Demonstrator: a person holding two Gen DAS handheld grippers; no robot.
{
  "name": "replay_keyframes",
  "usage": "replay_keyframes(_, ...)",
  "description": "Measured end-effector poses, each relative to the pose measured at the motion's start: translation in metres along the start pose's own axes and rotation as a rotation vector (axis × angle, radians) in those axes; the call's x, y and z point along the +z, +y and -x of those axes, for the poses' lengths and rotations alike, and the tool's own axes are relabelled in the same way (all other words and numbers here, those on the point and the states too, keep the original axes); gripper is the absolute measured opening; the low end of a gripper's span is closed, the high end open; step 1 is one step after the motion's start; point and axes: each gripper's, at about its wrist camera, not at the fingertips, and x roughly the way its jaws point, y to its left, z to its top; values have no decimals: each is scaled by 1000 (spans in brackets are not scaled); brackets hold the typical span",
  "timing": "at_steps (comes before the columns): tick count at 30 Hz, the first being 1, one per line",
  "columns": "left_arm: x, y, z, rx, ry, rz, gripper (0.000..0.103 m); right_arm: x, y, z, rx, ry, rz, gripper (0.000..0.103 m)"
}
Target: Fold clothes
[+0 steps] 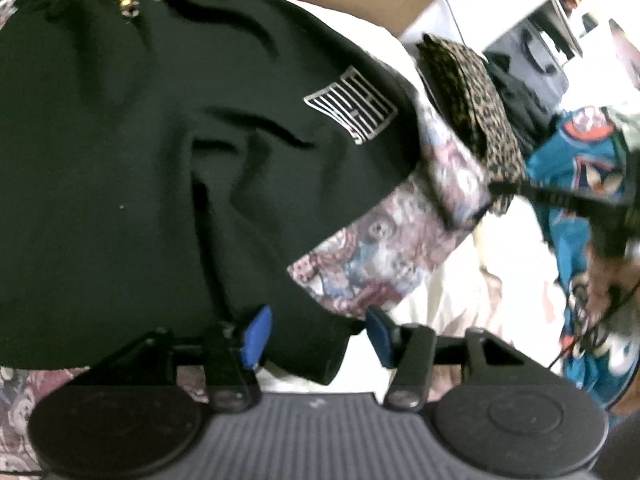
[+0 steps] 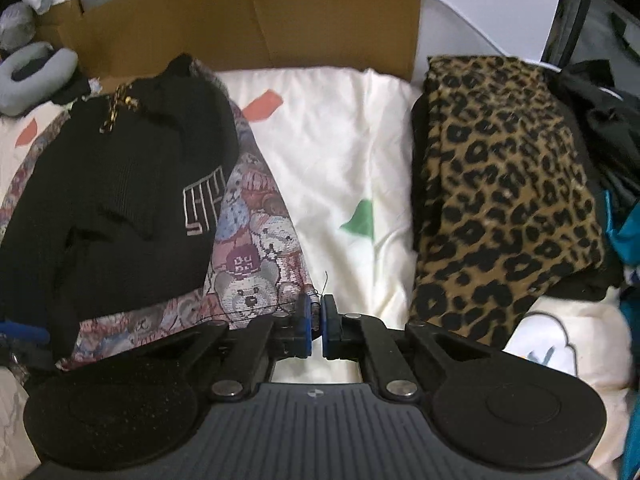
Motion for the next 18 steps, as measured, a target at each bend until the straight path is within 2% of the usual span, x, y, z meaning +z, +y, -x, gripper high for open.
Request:
replay_keyframes(3, -4, -7, -3, 46, 7, -68, 56, 7, -3, 7, -1, -14, -6, 2)
replay_keyframes(5, -6, -11, -4, 78, 3, -116, 51, 12, -5, 12, -2, -24, -5, 2)
replay_keyframes(6, -7, -12, -4, 83, 3, -133, 45, 15, -5, 14, -3, -29, -3, 2)
replay_keyframes(9, -10, -13, -2, 68, 4, -171, 1, 22, -7, 20, -5, -40, 4, 2)
replay_keyframes(15, -21, -10, 22, -8, -79, -198, 0, 35, -11, 34, -22, -73, 25, 2)
replay_keyframes(18, -24, -9, 29, -34, -89, -198, 2, 45, -14, 44, -28, -95, 27, 2)
